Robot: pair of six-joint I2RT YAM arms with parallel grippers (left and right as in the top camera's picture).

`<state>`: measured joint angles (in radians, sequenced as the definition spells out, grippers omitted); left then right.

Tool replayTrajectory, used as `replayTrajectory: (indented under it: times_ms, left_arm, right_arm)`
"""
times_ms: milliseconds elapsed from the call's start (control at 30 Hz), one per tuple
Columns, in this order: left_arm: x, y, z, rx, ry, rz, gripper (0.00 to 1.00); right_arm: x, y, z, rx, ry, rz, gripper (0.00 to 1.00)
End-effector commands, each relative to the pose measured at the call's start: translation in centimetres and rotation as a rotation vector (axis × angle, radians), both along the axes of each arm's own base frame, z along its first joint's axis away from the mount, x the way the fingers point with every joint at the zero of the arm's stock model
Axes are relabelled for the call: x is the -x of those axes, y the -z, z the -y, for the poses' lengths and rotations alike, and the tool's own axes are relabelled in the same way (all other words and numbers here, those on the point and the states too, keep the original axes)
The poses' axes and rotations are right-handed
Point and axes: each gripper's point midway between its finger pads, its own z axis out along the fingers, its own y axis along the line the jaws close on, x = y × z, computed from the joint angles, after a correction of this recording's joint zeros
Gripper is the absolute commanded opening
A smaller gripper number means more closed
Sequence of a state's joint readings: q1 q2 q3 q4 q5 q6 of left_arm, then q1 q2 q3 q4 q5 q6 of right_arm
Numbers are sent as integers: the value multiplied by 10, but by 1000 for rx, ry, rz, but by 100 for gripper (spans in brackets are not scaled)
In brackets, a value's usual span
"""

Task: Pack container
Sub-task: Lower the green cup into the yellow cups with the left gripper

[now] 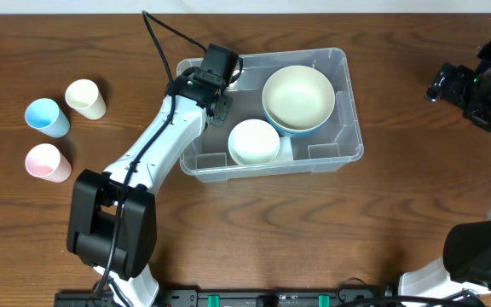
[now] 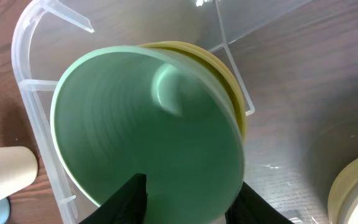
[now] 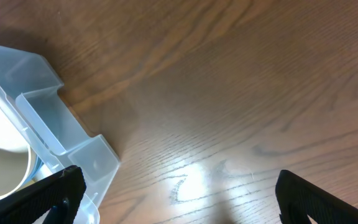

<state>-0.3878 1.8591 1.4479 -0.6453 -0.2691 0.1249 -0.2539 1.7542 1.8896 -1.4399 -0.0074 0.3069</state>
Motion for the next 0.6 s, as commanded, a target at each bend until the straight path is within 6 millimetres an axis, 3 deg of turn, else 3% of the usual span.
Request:
replayTrajectory:
  times_ms: [0, 367, 567]
  left_arm:
    - [-4, 0, -2, -10, -1, 7, 40]
    - [-6, -1, -2, -6, -1, 15, 11]
    - [-6, -1, -1, -7, 0, 15, 6]
  right_arm:
    - [-1, -6, 1, 1, 11, 17, 99]
    - [-1, -6, 1, 1, 11, 17, 99]
    - [-1, -6, 1, 1, 11, 17, 99]
